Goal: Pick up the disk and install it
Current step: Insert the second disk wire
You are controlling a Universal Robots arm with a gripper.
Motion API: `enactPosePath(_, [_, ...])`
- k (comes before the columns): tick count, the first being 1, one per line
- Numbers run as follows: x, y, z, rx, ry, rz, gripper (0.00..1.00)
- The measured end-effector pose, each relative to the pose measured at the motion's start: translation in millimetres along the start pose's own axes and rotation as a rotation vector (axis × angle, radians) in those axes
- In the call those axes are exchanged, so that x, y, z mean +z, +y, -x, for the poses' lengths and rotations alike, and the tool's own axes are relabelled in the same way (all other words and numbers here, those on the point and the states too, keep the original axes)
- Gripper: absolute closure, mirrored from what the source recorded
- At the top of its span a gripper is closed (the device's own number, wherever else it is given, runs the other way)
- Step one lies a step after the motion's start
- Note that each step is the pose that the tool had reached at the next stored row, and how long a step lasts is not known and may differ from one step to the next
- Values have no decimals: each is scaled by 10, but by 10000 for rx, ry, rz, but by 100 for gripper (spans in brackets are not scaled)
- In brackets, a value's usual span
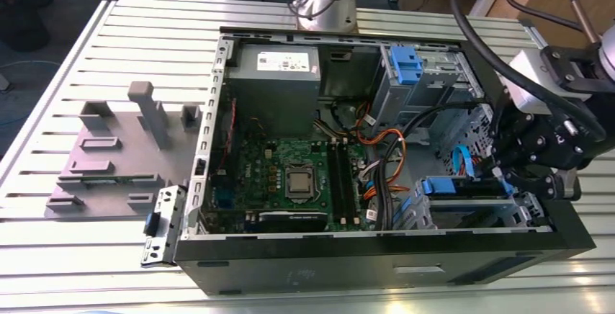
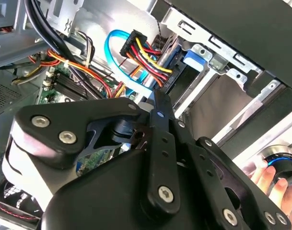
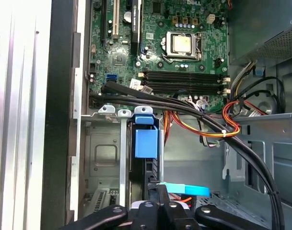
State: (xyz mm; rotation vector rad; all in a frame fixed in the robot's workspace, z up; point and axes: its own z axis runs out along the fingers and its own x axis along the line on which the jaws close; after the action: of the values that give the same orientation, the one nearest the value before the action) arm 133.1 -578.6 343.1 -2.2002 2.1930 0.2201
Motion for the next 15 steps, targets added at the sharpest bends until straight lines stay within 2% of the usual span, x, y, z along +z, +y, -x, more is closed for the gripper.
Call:
enactPosePath(5, [61,-25,-26,9,0,80,89])
enactPosePath(15, [117,-31,-89,9,7,86,89])
